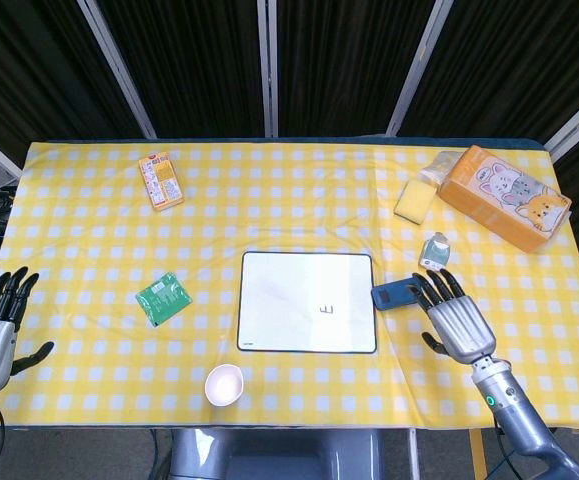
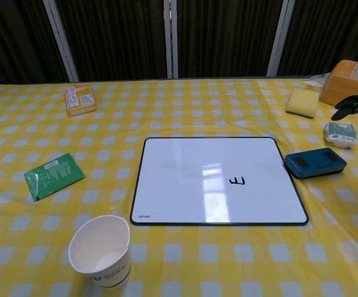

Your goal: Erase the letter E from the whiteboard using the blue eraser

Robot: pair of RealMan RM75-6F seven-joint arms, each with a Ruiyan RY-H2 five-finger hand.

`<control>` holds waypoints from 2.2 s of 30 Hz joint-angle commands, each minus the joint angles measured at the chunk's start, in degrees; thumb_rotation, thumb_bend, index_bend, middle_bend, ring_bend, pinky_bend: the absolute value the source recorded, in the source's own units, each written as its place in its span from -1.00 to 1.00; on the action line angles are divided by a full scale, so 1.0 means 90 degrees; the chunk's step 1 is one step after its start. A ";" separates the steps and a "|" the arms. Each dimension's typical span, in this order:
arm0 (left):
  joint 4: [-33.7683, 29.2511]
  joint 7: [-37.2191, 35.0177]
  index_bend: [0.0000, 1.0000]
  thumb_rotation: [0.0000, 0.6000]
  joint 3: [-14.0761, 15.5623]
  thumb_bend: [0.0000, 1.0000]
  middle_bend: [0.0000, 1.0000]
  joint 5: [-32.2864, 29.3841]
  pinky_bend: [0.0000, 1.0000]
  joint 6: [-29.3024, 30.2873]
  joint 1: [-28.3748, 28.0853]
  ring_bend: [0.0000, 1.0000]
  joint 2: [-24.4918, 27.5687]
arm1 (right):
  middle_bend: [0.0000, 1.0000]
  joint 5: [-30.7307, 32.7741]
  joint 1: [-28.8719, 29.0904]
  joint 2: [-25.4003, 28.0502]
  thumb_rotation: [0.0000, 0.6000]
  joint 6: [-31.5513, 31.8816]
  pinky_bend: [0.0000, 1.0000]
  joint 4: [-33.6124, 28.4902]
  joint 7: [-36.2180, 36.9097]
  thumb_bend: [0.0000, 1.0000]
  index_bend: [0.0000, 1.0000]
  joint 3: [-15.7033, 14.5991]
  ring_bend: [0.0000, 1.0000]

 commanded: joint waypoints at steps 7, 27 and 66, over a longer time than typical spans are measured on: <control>0.0083 -0.0049 -1.00 1.00 -0.0020 -0.97 -1.00 -0.0110 -1.00 -0.0130 -0.0044 -1.00 -0.0011 | -0.86 0.1274 0.0854 -0.0103 1.00 -0.1049 -0.99 -0.0103 -0.0866 -0.60 -0.59 0.0448 -1.00; 0.0256 -0.0054 -1.00 1.00 -0.0108 -0.97 -1.00 -0.0430 -1.00 -0.0505 -0.0220 -1.00 -0.0117 | -0.89 0.3842 0.2166 -0.0354 1.00 -0.2098 -0.99 0.0283 -0.2091 -0.60 -0.58 0.0202 -1.00; 0.0224 -0.0159 -1.00 1.00 -0.0086 -0.97 -1.00 -0.0440 -1.00 -0.0492 -0.0253 -1.00 -0.0074 | -0.82 0.4459 0.2731 -0.0984 1.00 -0.1676 -0.92 0.0959 -0.1957 -0.60 -0.40 -0.0365 -1.00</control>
